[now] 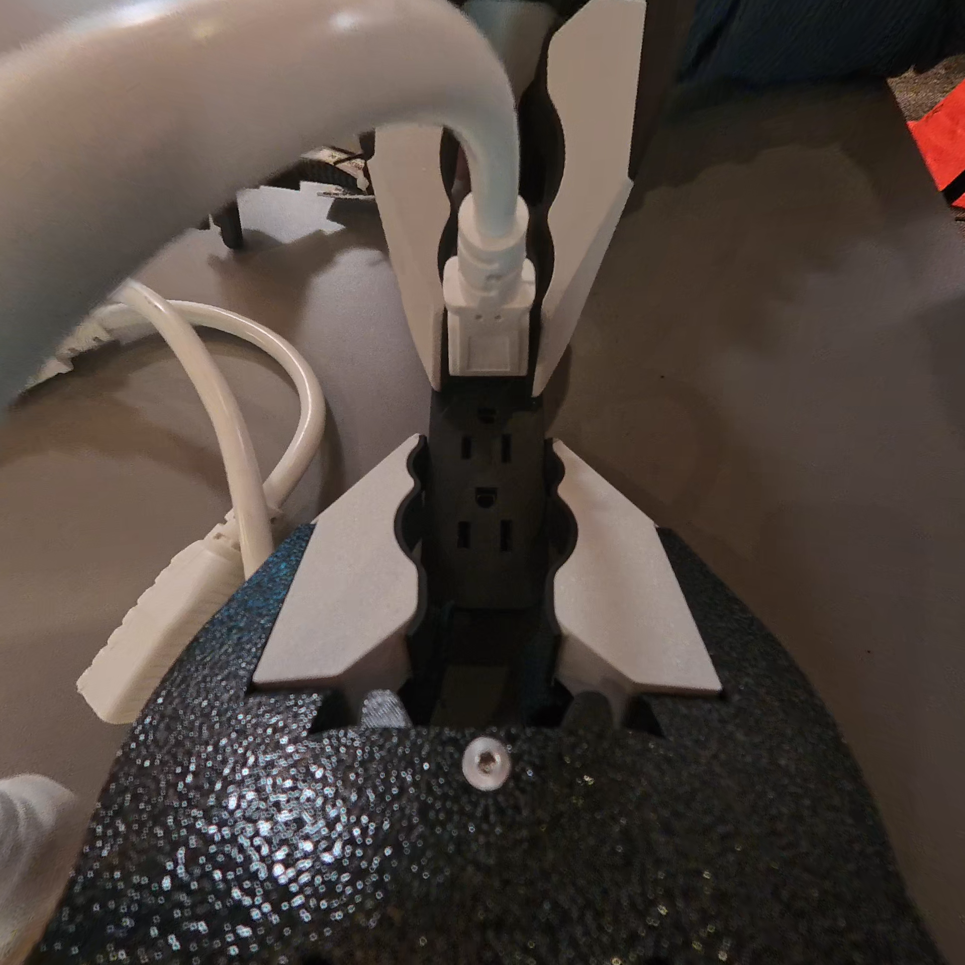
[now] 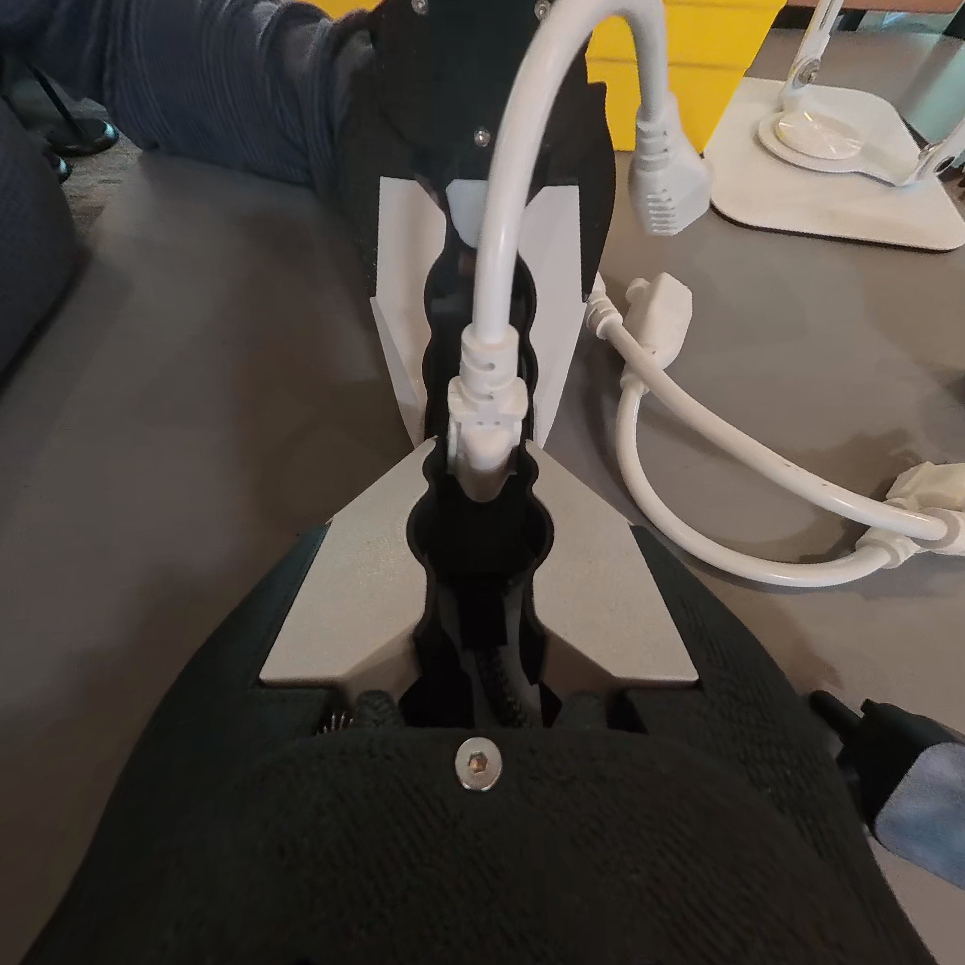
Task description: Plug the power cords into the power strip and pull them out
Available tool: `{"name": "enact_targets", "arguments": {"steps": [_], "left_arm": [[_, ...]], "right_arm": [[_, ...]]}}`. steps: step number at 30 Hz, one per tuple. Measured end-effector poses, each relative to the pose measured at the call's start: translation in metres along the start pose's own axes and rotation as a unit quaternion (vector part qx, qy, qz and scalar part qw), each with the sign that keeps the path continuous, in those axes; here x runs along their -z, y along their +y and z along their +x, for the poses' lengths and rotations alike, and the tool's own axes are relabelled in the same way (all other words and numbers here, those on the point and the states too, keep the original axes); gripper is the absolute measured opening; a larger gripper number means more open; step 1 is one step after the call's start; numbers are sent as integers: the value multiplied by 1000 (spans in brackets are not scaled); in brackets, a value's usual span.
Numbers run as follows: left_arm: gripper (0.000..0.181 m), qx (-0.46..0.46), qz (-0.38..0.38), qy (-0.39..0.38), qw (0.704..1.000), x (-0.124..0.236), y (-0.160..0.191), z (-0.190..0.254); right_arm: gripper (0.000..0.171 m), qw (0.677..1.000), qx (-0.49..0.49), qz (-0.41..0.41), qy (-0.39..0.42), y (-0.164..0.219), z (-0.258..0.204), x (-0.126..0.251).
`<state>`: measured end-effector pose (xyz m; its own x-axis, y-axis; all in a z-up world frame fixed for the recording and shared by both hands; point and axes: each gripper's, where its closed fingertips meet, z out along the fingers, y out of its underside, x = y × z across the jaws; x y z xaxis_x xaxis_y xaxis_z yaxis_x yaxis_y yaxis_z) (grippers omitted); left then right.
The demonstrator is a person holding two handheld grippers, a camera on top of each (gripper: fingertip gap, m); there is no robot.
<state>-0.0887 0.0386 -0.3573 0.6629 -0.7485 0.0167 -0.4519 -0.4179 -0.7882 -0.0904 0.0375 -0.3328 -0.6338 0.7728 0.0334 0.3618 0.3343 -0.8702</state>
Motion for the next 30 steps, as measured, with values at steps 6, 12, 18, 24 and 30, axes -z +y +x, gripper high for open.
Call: {"name": "enact_targets", "arguments": {"steps": [6,12,18,24,30], "left_arm": [[43,1,0,1,1000,0,0,0],[43,1,0,1,1000,0,0,0],[43,1,0,1,1000,0,0,0],[43,2,1,2,1000,0,0,0],[43,-2,0,-1,1000,0,0,0]], "right_arm": [[32,1000,-16,6,-18,-1,-1,2],[52,996,-34,80,8,-18,9,16],[39,994,-17,107,18,-30,7,11],[22,993,-9,120,8,-33,4,14],[23,994,11,108,5,-27,3,17]]}}
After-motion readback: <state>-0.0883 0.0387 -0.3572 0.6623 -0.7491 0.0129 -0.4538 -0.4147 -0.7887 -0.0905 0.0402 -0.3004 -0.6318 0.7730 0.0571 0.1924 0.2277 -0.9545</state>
